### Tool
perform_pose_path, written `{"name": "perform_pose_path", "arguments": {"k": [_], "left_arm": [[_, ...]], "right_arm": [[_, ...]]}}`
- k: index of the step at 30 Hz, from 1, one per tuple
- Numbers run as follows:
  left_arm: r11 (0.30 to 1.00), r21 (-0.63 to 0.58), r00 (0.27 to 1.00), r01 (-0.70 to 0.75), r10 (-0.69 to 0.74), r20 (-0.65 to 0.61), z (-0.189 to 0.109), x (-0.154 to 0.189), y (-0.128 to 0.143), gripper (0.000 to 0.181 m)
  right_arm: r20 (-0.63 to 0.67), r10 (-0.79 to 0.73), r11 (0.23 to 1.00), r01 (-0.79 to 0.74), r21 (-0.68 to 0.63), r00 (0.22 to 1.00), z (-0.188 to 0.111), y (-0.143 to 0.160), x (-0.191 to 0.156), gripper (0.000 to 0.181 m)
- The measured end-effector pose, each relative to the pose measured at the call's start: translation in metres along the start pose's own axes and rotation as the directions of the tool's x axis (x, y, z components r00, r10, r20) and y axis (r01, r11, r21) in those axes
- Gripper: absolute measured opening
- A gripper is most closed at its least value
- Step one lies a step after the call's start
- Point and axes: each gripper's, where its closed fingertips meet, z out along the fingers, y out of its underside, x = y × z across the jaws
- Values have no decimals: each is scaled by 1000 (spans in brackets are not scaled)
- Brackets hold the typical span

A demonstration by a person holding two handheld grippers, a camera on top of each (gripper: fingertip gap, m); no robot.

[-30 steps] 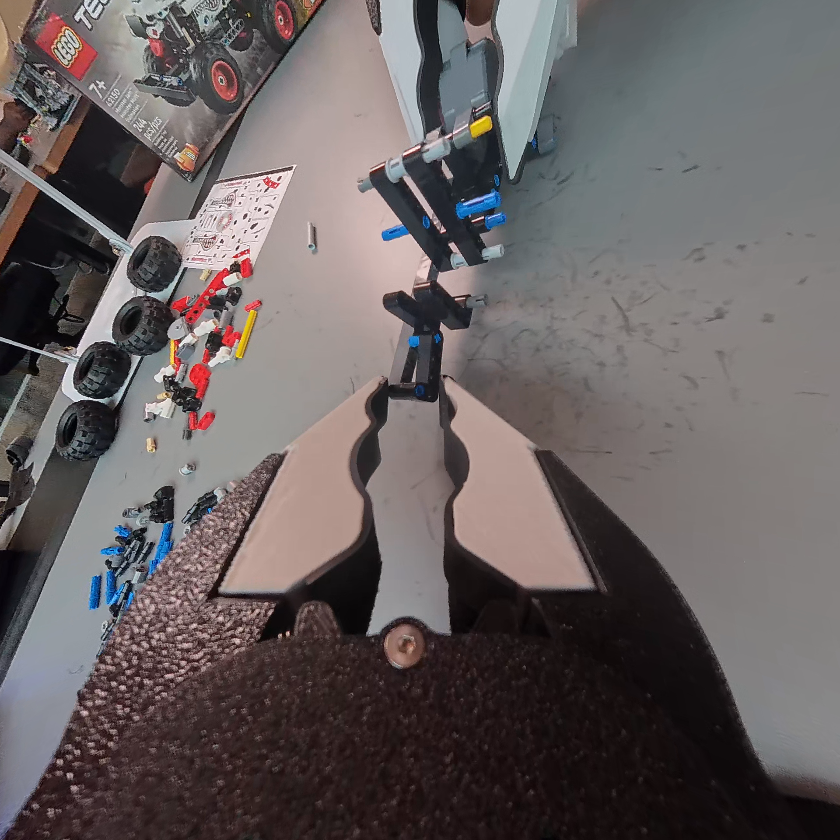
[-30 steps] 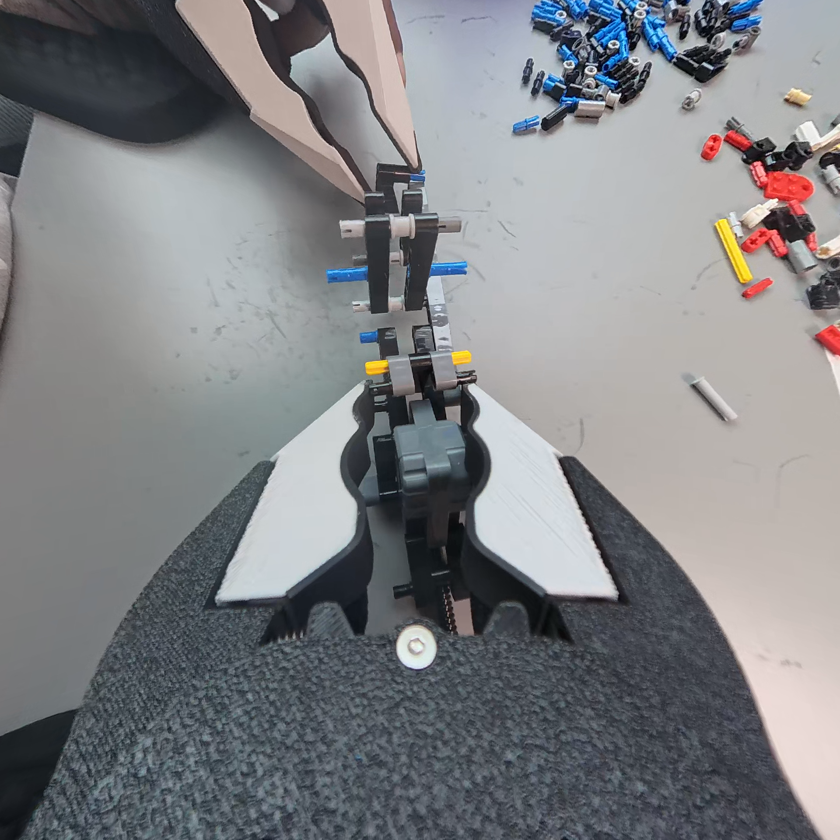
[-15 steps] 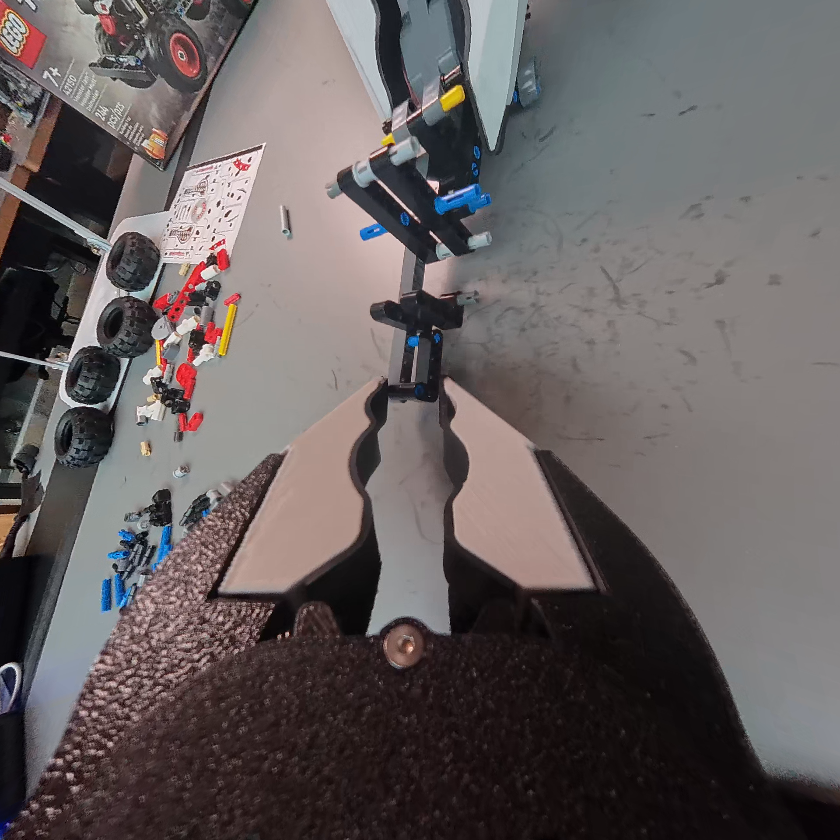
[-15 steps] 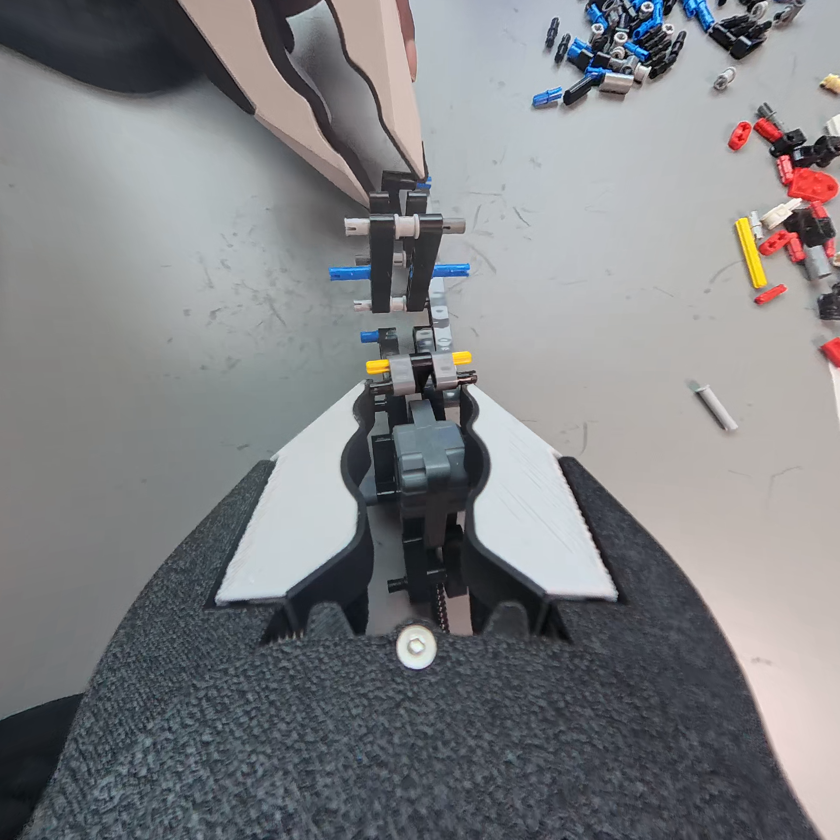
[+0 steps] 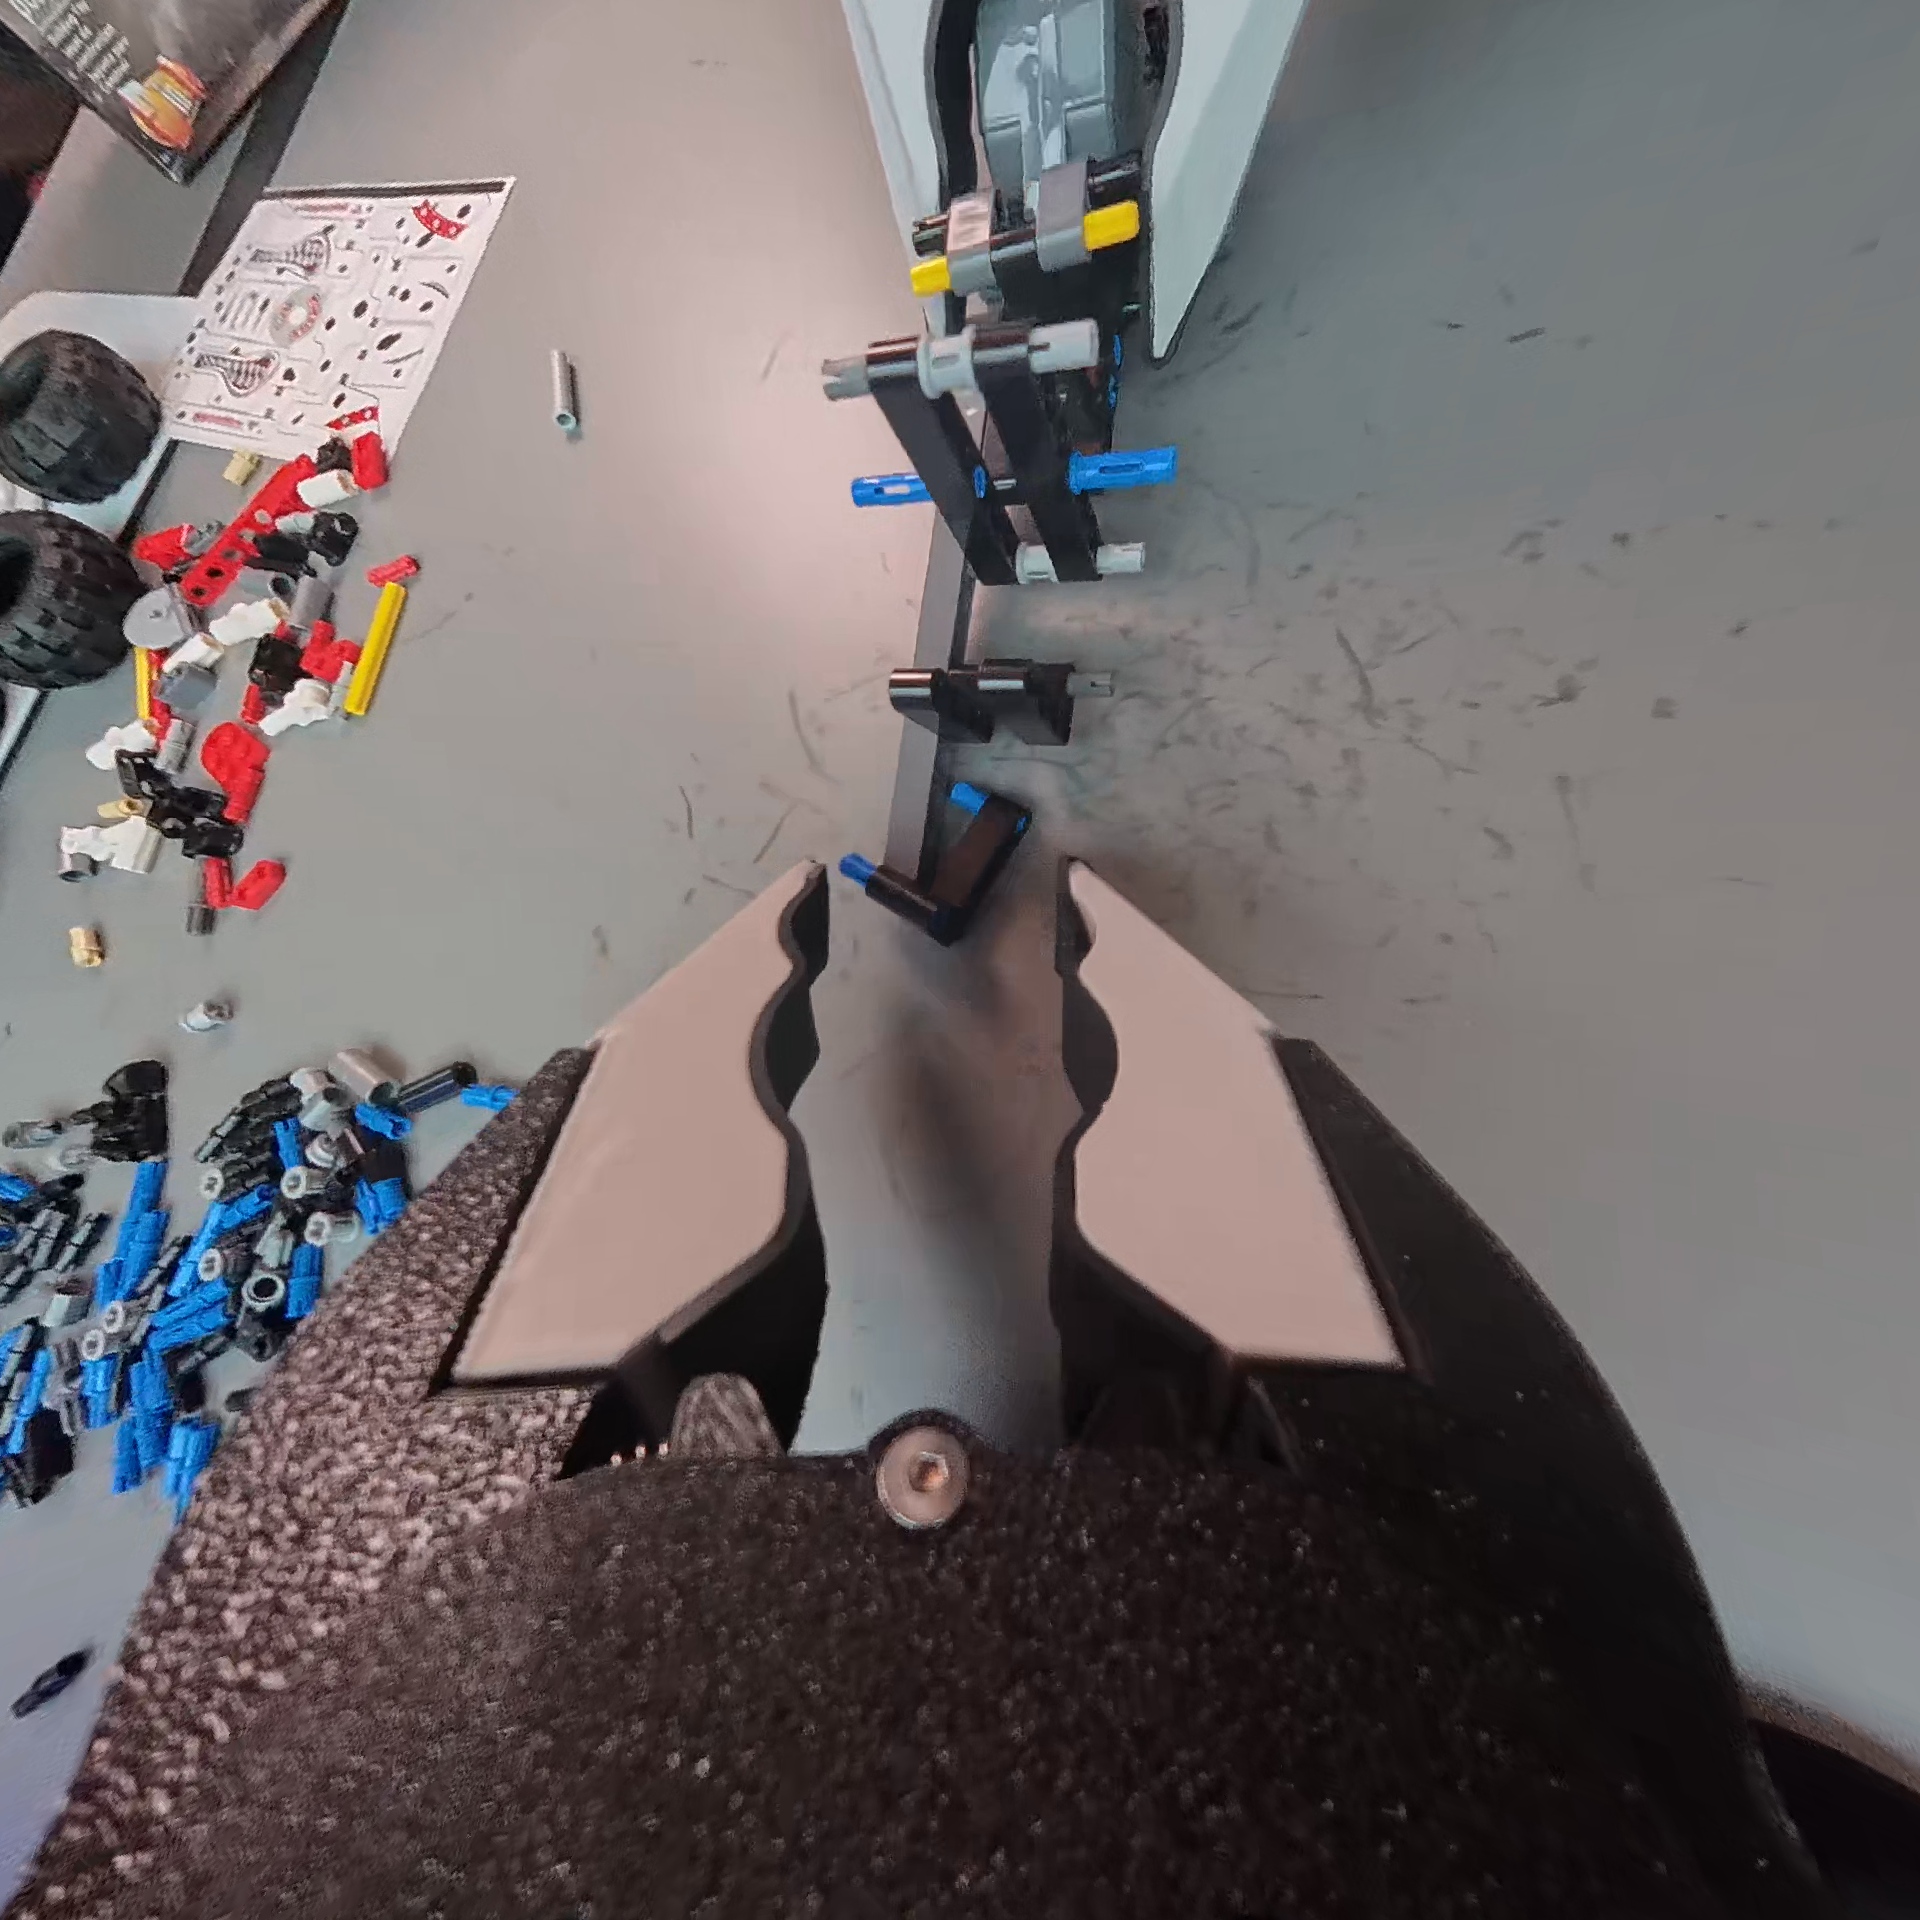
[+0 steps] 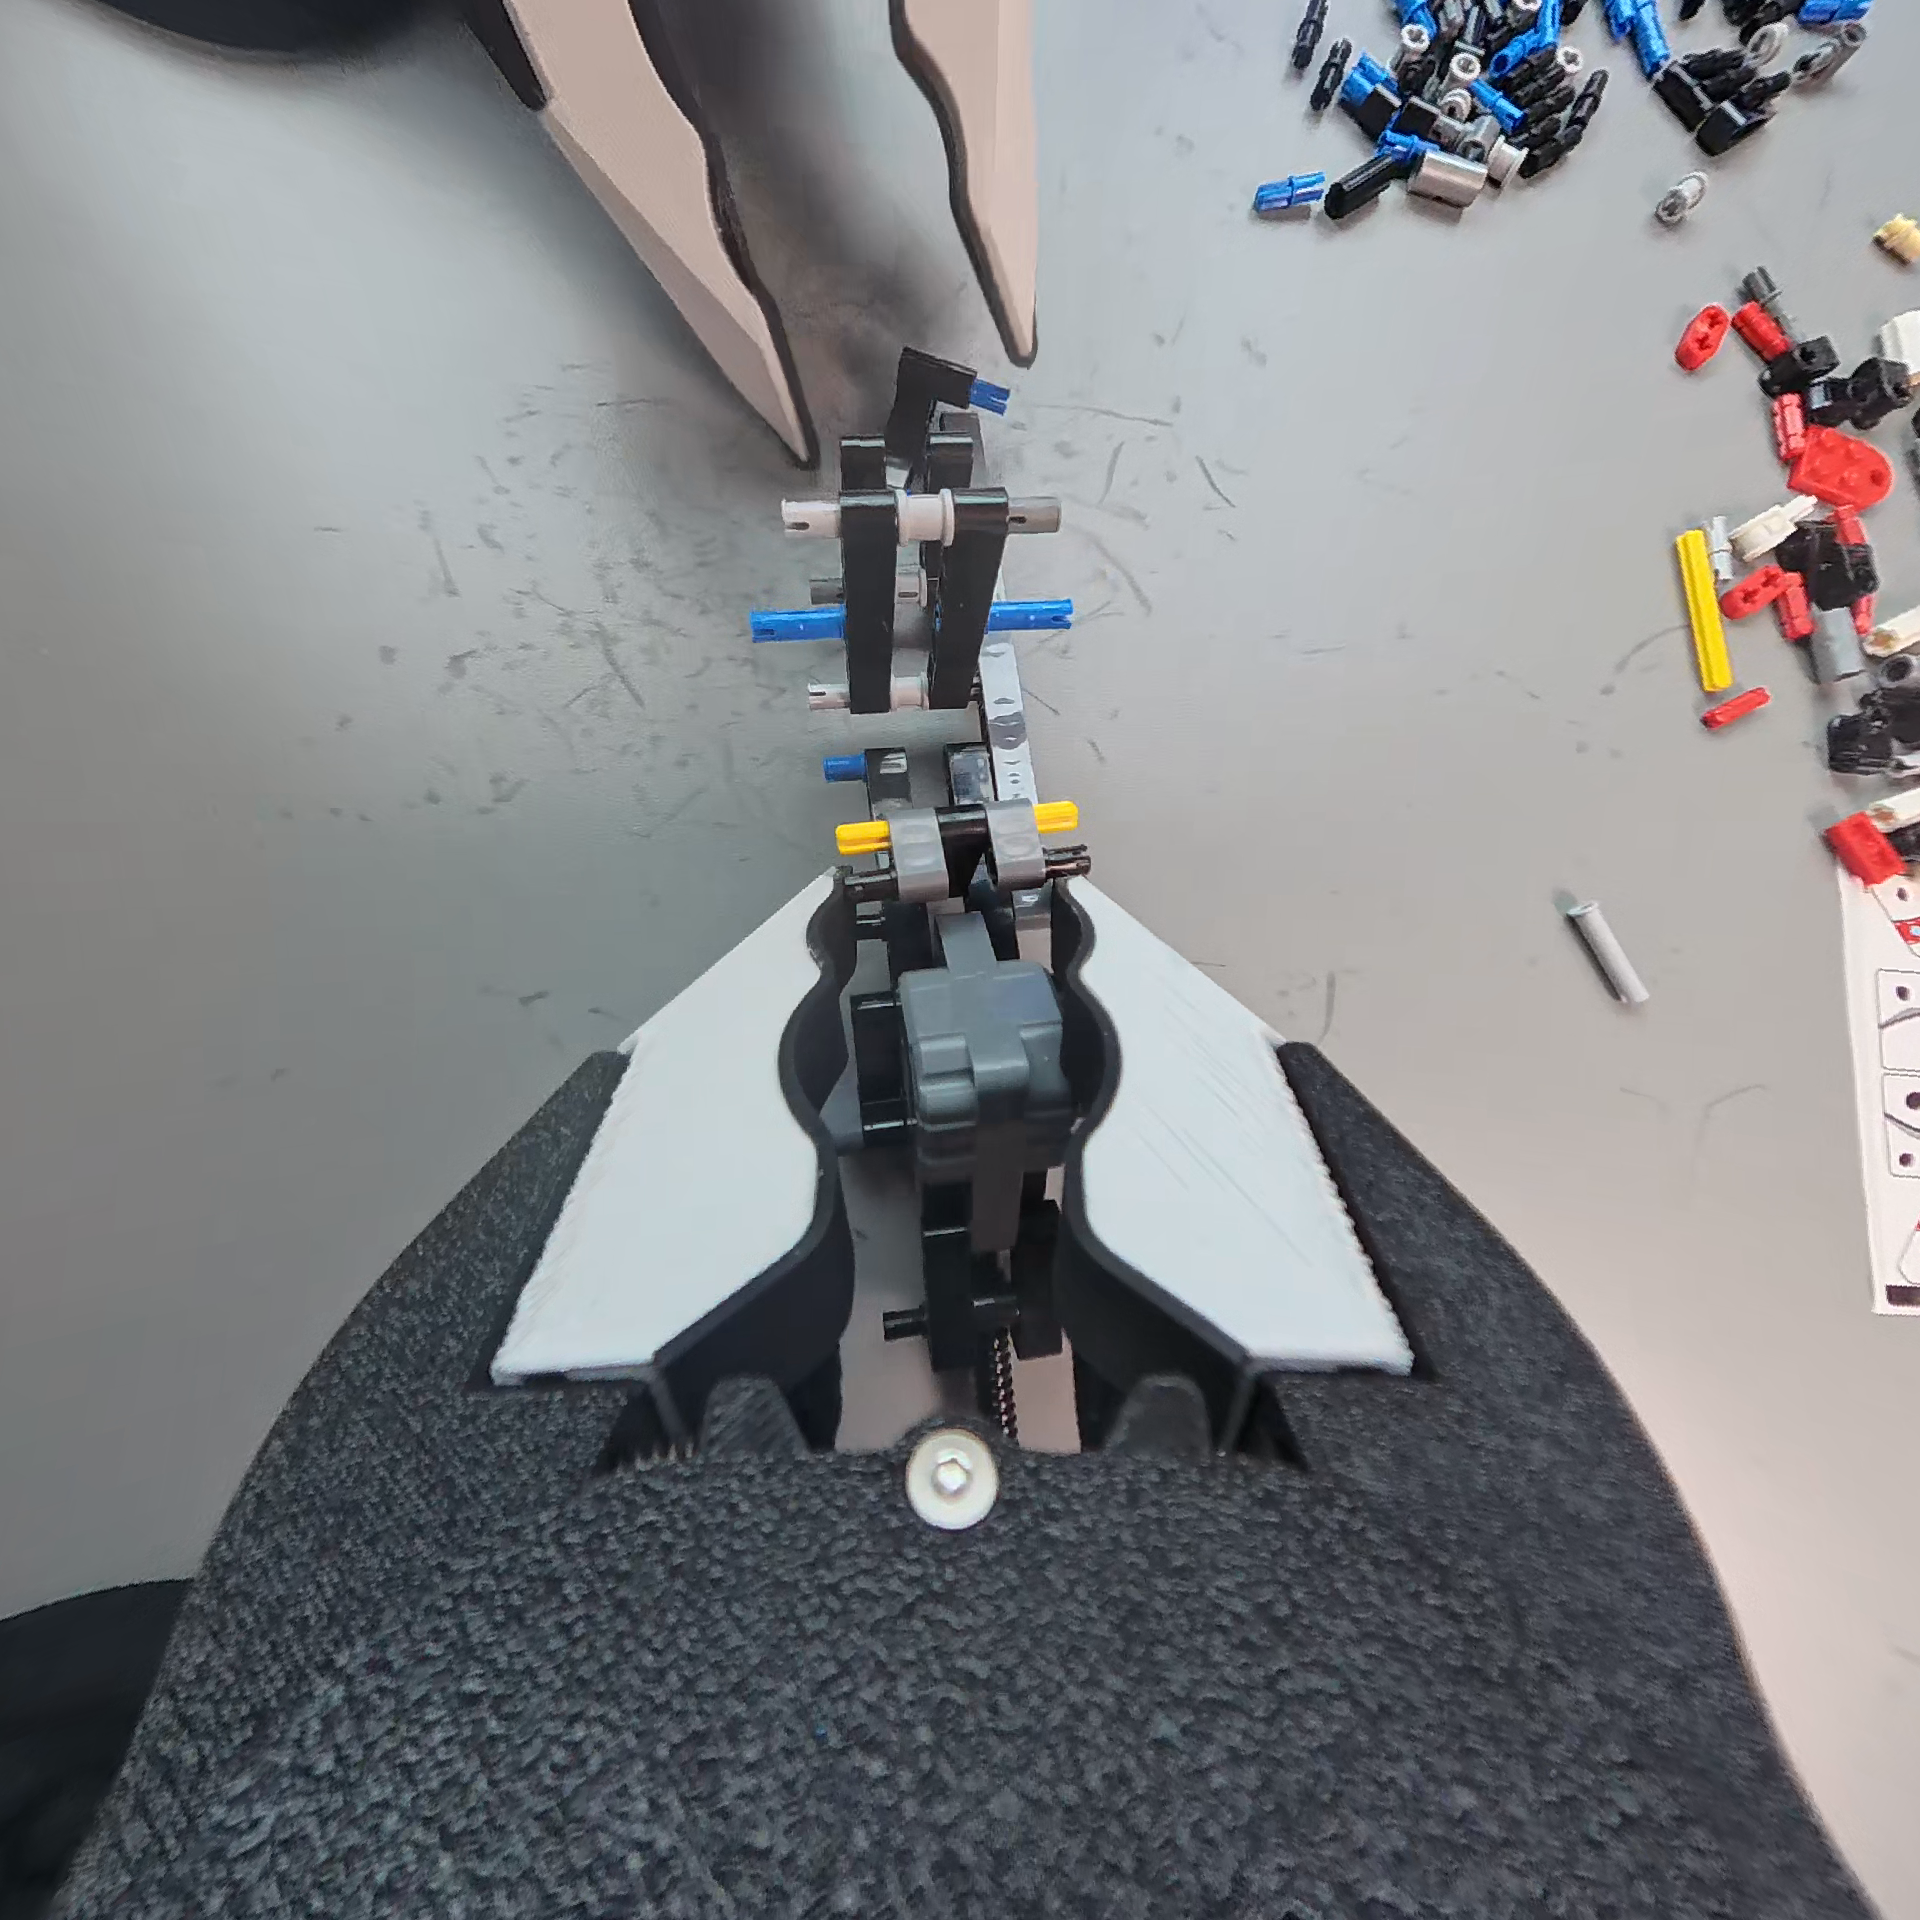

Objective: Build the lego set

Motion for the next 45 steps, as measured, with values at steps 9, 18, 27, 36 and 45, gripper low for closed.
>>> {"name": "perform_pose_path", "arguments": {"k": [9, 18, 27, 36, 45], "left_arm": [[1000, 9, 1000, -2, 2, 18, 3, -8, 0, 46], [999, 15, 999, -30, 30, 29, 7, -8, -4, 45], [997, 68, 999, -36, 37, -11, -2, -1, -12, 39], [992, -20, 993, -121, 121, -14, 7, -1, -2, 25], [996, 3, 995, -94, 94, 18, 5, 1, -5, 39]], "right_arm": [[-7, 0, 1000, 0, -6, 1000, 1, -1, 0, 38], [-8, 15, 1000, -15, -15, 1000, 4, -5, -3, 38], [-28, 14, 1000, -15, -27, 1000, 4, -5, -4, 38], [-20, 24, 1000, -24, -10, 1000, 4, -4, -4, 38], [-38, 51, 998, -52, -28, 998, 3, -4, -7, 38]]}}
